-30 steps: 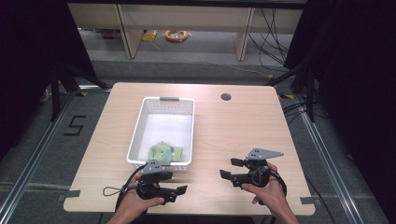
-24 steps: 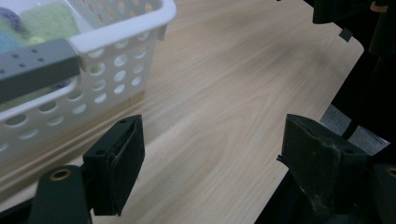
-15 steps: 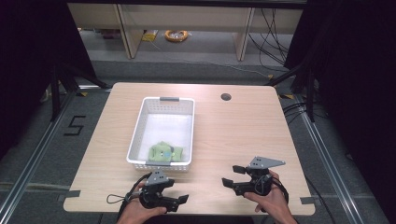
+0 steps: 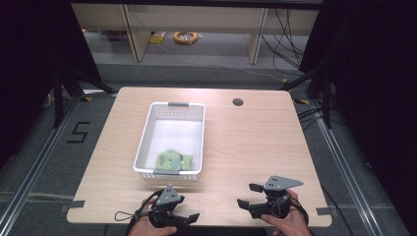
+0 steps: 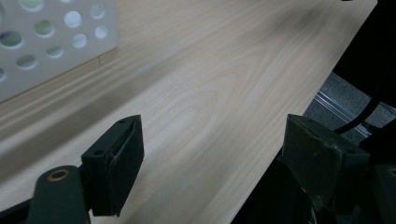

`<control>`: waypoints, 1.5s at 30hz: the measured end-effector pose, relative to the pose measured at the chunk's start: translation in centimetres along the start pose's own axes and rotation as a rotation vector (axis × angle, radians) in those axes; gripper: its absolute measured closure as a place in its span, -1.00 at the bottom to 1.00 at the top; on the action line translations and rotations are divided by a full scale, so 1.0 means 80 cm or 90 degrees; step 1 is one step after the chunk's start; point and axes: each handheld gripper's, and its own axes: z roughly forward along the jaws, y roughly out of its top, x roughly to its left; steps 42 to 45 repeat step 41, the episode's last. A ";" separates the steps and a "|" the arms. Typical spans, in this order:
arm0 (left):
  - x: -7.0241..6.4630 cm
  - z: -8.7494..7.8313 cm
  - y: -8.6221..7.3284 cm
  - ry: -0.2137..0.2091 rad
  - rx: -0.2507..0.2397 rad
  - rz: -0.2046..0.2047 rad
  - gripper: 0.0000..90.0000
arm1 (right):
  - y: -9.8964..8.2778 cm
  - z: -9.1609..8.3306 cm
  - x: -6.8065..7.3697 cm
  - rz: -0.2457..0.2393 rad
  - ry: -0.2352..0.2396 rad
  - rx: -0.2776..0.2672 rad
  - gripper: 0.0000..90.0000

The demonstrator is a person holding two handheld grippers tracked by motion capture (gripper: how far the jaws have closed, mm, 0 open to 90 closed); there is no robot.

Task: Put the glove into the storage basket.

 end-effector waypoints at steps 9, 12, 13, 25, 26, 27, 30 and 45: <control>-0.012 0.002 -0.008 -0.002 0.020 0.019 -0.59 | -0.019 -0.006 0.010 0.015 0.001 0.019 -0.53; -0.017 0.002 -0.011 -0.004 0.001 0.003 -0.64 | -0.028 -0.008 0.011 -0.006 -0.014 0.034 -0.62; -0.014 0.000 -0.011 0.006 0.014 0.025 -0.65 | -0.030 -0.007 0.012 -0.009 -0.011 0.037 -0.63; -0.011 0.004 -0.013 0.017 0.004 0.032 -0.65 | -0.041 -0.006 0.020 -0.042 -0.008 0.077 -0.63; -0.012 0.003 -0.013 0.019 0.011 0.026 -0.65 | -0.041 -0.006 0.020 -0.036 -0.010 0.078 -0.63; -0.012 0.004 -0.013 0.017 0.008 0.024 -0.65 | -0.041 -0.006 0.020 -0.035 -0.010 0.078 -0.63; -0.010 0.005 -0.013 0.023 0.012 0.030 -0.65 | -0.041 -0.006 0.019 -0.044 -0.020 0.077 -0.63; -0.009 0.004 -0.012 0.021 0.010 0.040 -0.65 | -0.040 -0.007 0.017 -0.038 -0.020 0.075 -0.63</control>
